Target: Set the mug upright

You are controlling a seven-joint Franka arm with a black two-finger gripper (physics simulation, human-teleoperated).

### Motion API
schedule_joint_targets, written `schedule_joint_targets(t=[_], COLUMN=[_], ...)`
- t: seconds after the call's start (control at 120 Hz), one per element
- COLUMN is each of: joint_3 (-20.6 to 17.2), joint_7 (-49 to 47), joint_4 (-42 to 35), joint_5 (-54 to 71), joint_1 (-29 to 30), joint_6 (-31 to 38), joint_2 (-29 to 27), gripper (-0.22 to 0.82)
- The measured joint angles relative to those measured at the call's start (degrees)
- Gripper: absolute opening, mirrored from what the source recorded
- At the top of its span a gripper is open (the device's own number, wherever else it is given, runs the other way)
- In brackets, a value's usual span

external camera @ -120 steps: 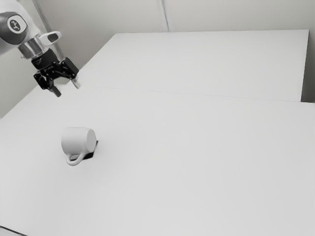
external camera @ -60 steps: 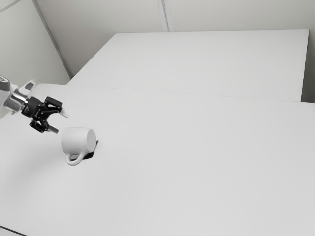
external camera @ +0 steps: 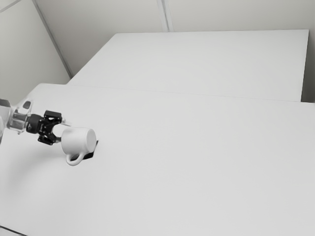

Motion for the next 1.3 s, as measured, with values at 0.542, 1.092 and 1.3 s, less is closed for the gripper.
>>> schedule_joint_targets(t=[0.542, 1.092, 1.3], joint_3=[1.20, -5.92, -15.64], joint_7=[10.69, 15.06, 13.21], joint_4=[-4.34, 0.07, 0.88], joint_5=[-6.72, -2.46, 27.74], joint_1=[0.25, -0.20, -7.47], joint_6=[-4.98, -1.45, 12.87], joint_2=[0.31, -7.72, -13.84], gripper=[0.17, -0.16, -0.17])
